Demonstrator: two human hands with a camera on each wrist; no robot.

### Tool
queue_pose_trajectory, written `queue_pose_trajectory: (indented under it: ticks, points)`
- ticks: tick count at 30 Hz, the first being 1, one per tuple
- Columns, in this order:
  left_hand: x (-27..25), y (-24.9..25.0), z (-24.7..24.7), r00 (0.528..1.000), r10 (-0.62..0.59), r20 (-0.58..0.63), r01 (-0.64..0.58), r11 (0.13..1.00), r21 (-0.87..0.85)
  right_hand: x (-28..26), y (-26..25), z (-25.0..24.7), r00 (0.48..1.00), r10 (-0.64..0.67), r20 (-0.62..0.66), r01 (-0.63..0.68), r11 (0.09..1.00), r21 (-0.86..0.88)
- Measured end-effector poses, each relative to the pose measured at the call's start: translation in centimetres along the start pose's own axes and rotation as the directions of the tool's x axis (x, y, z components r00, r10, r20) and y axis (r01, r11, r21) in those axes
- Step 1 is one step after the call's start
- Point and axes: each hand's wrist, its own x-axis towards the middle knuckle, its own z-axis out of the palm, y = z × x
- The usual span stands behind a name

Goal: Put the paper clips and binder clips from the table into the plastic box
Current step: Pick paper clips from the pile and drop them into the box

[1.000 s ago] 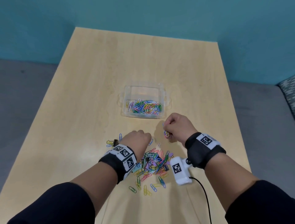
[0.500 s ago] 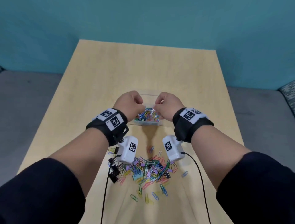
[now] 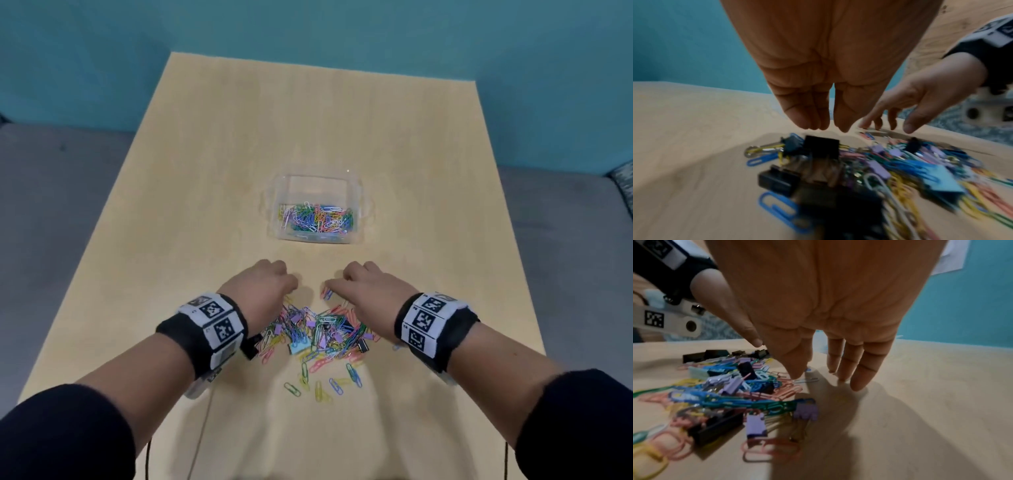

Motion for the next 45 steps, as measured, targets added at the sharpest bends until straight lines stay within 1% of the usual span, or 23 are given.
queue_pose_trajectory:
  ticks: [2, 4, 8, 12, 17, 19, 22, 25, 31, 33, 35, 37, 38, 40, 41, 43, 44, 45]
  points:
    - [-0.3, 0.9, 0.4, 0.997, 0.032, 0.075, -0.037, 0.997, 0.072, -0.2, -0.3, 0.1, 1.000, -0.015, 0.015, 0.015, 0.999, -0.040]
    - [-0.4, 1.2, 0.5, 0.991, 0.039, 0.132, -0.055, 0.991, 0.124, -0.3, -0.6, 0.4, 1.000, -0.012, 0.017, 0.013, 0.998, -0.058]
    - [-0.4, 1.4, 0.4, 0.984, 0.012, 0.179, -0.032, 0.993, 0.111, -0.7, -1.0, 1.2, 1.000, 0.010, -0.005, -0.010, 1.000, 0.010]
    - [-0.5, 1.8, 0.7, 0.982, -0.004, 0.190, -0.012, 0.996, 0.084, -1.2, -1.3, 1.5, 1.000, 0.028, 0.000, -0.028, 0.996, 0.082]
    - [-0.6, 2.1, 1.4, 0.978, -0.047, 0.203, 0.035, 0.997, 0.064, -1.4, -1.6, 2.2, 0.998, 0.060, -0.013, -0.059, 0.997, 0.052]
    - [-0.7, 2.3, 1.5, 0.976, -0.073, 0.204, 0.065, 0.997, 0.046, -1.3, -1.8, 2.6, 0.996, 0.081, -0.033, -0.078, 0.993, 0.085]
    - [-0.7, 2.5, 1.6, 0.980, -0.096, 0.175, 0.093, 0.995, 0.028, -0.8, -1.9, 2.9, 0.993, 0.113, -0.040, -0.106, 0.983, 0.153]
    - [-0.5, 2.8, 1.4, 0.980, -0.136, 0.147, 0.136, 0.991, 0.008, -0.2, -1.9, 2.9, 0.988, 0.152, -0.032, -0.144, 0.975, 0.171]
    - [0.0, 2.7, 1.0, 0.975, -0.192, 0.114, 0.204, 0.974, -0.099, 0.4, -1.8, 2.0, 0.985, 0.170, -0.029, -0.163, 0.971, 0.173]
    - [0.0, 2.3, 0.8, 0.970, -0.217, 0.107, 0.232, 0.961, -0.152, 0.3, -1.6, 1.7, 0.982, 0.189, -0.020, -0.181, 0.963, 0.198]
    - [-0.1, 1.7, 0.4, 0.955, -0.281, 0.096, 0.297, 0.919, -0.258, 0.1, -1.1, 1.4, 0.972, 0.233, -0.012, -0.220, 0.934, 0.283]
    - [-0.2, 1.0, -0.3, 0.932, -0.352, 0.086, 0.356, 0.846, -0.397, -0.1, -0.5, 0.9, 0.958, 0.288, -0.013, -0.256, 0.871, 0.419]
    - [-0.2, 0.7, -0.9, 0.925, -0.372, 0.084, 0.365, 0.802, -0.473, -0.2, -0.2, 0.5, 0.951, 0.309, -0.018, -0.261, 0.833, 0.487]
    - [0.1, 0.5, -2.7, 0.923, -0.377, 0.080, 0.346, 0.719, -0.603, 0.0, 0.2, -0.6, 0.941, 0.339, -0.020, -0.254, 0.743, 0.619]
    - [0.5, 0.5, -3.8, 0.926, -0.371, 0.066, 0.328, 0.708, -0.626, 0.2, 0.4, -1.4, 0.934, 0.356, -0.015, -0.251, 0.686, 0.683]
    - [1.9, 0.3, -6.1, 0.930, -0.368, 0.010, 0.304, 0.751, -0.587, 1.1, 0.7, -3.4, 0.922, 0.388, -0.016, -0.229, 0.576, 0.784]
    - [2.8, 0.1, -7.1, 0.926, -0.375, -0.029, 0.297, 0.775, -0.557, 1.7, 1.0, -4.5, 0.917, 0.396, -0.044, -0.205, 0.565, 0.799]
    - [3.8, -0.3, -7.9, 0.920, -0.388, -0.061, 0.297, 0.788, -0.540, 2.4, 1.3, -5.7, 0.910, 0.406, -0.084, -0.186, 0.581, 0.792]
